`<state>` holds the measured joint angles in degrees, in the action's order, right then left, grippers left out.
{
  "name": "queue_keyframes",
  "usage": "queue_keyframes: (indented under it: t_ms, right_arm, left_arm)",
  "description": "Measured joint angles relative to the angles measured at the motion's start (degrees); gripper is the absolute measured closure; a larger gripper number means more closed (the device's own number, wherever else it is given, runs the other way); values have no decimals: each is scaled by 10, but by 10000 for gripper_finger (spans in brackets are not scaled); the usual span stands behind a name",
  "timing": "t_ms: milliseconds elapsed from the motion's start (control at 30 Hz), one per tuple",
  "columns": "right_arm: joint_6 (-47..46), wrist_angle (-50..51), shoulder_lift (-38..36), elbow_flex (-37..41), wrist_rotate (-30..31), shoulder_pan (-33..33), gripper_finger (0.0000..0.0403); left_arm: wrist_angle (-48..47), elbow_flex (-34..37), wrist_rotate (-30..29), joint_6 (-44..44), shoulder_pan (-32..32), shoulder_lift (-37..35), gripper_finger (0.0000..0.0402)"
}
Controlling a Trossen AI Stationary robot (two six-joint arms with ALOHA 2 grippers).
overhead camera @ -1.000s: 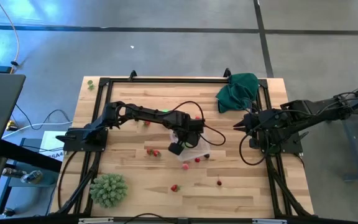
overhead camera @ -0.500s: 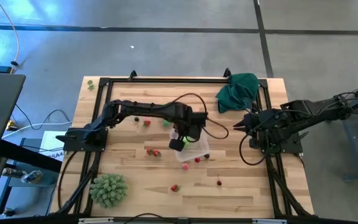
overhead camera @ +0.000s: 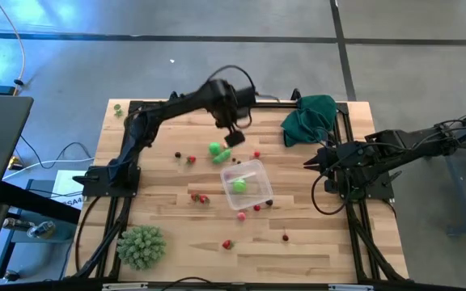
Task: Pick and placing Produce into tupperware
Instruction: Put the green pear into the transparent container
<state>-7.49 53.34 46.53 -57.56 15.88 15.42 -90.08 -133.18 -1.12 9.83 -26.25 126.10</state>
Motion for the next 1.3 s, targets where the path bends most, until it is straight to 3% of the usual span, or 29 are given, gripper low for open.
queue_keyframes:
  t_ms: [200, 367, 700, 967, 1300]
  right_arm:
    - [0, 0, 0, 0, 0, 0, 371]
    - [0, 0, 0, 0, 0, 0, 371]
    - [0, 0, 0, 0, 0, 0, 371]
    - [0, 0, 0, 0, 0, 0, 371]
    - [0, 0, 0, 0, 0, 0, 371]
  left_arm:
    - [0, 47, 5, 130, -41, 0, 34]
    - [1, 116, 65, 247, -56, 0, 34]
    - [38, 199, 69, 309, -73, 0, 34]
    - [110, 253, 70, 324, -71, 1, 34]
    - [128, 288, 60, 321, -71, 0, 34]
